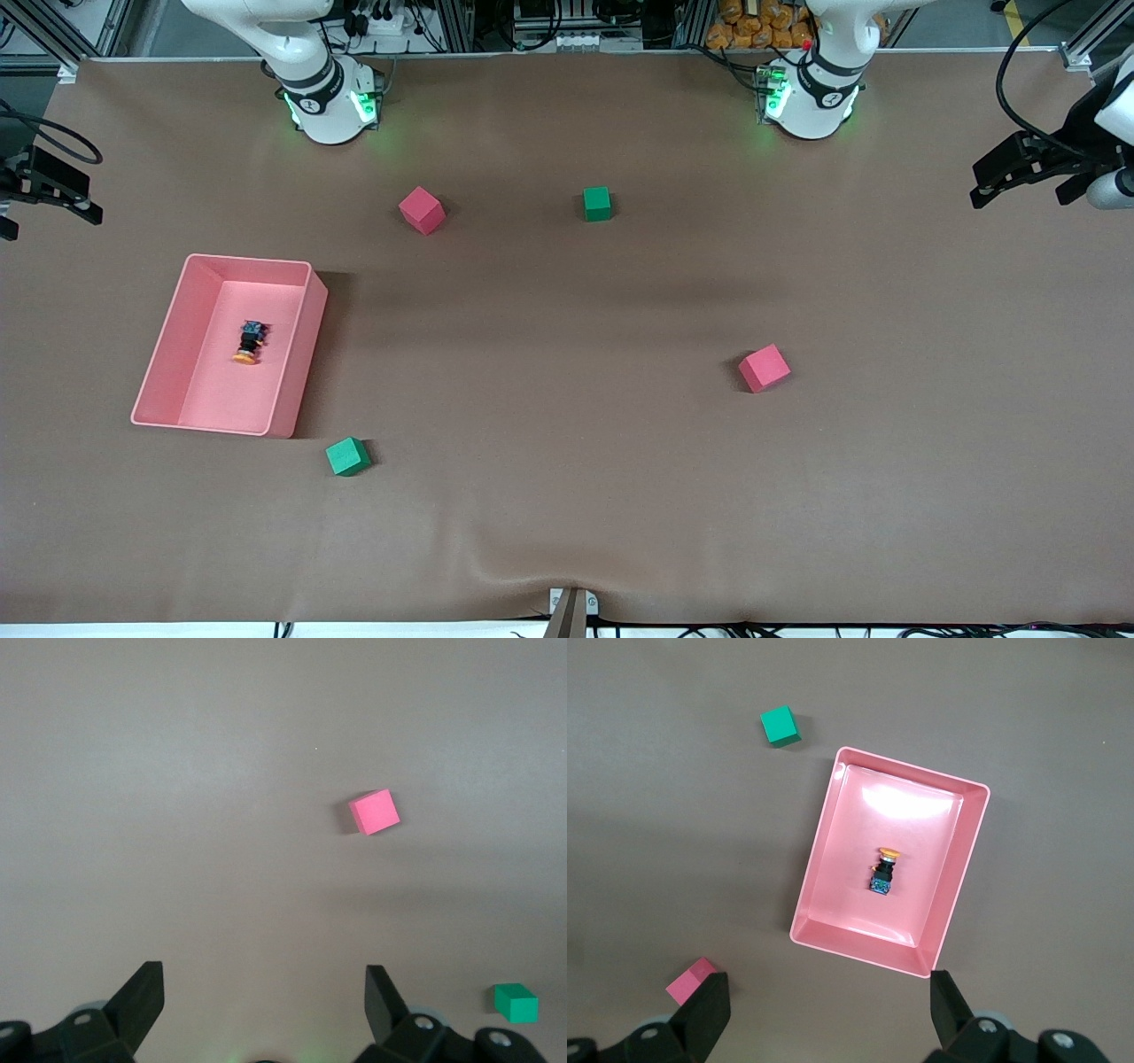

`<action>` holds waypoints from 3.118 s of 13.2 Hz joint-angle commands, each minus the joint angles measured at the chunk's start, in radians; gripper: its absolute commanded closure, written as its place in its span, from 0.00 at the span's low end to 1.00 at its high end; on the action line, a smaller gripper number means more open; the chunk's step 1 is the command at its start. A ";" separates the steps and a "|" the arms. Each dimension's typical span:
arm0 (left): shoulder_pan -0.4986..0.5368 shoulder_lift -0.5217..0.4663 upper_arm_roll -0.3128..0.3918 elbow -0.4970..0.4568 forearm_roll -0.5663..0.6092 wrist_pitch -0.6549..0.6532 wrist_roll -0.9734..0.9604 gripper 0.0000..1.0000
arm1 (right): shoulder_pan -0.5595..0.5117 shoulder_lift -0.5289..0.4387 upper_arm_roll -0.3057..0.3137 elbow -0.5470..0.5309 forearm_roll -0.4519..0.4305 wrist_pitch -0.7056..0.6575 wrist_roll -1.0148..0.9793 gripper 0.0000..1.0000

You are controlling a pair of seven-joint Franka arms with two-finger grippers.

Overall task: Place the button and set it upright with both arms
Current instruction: 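Move the right gripper toward the yellow button in the pink tray, then lower the right gripper and grasp the yellow button's blue base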

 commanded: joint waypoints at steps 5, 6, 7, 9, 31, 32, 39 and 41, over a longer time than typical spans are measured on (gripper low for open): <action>0.010 -0.007 0.001 0.011 -0.022 -0.003 0.039 0.00 | -0.029 0.016 0.005 0.004 -0.010 -0.009 -0.009 0.00; 0.011 -0.005 0.002 0.011 -0.019 -0.005 0.041 0.00 | -0.032 0.046 0.005 0.006 -0.013 -0.011 -0.010 0.00; 0.011 -0.005 0.002 0.011 -0.009 -0.005 0.038 0.00 | -0.034 0.095 0.004 0.006 -0.015 -0.011 -0.012 0.00; 0.013 -0.005 0.002 0.011 -0.019 -0.003 0.039 0.00 | -0.049 0.153 0.001 0.004 -0.013 -0.011 -0.015 0.00; 0.014 -0.004 0.007 -0.004 -0.022 0.001 0.039 0.00 | -0.086 0.475 0.008 -0.579 0.102 0.874 -0.047 0.00; 0.014 -0.004 0.007 -0.004 -0.022 0.001 0.041 0.00 | -0.089 0.481 0.008 -0.576 0.108 0.874 -0.046 0.00; 0.014 -0.005 0.007 -0.006 -0.022 0.001 0.039 0.00 | -0.101 0.505 0.007 -0.553 0.149 0.861 -0.046 1.00; 0.013 -0.004 0.007 -0.006 -0.022 0.001 0.039 0.00 | -0.101 0.504 0.005 -0.536 0.149 0.832 -0.046 1.00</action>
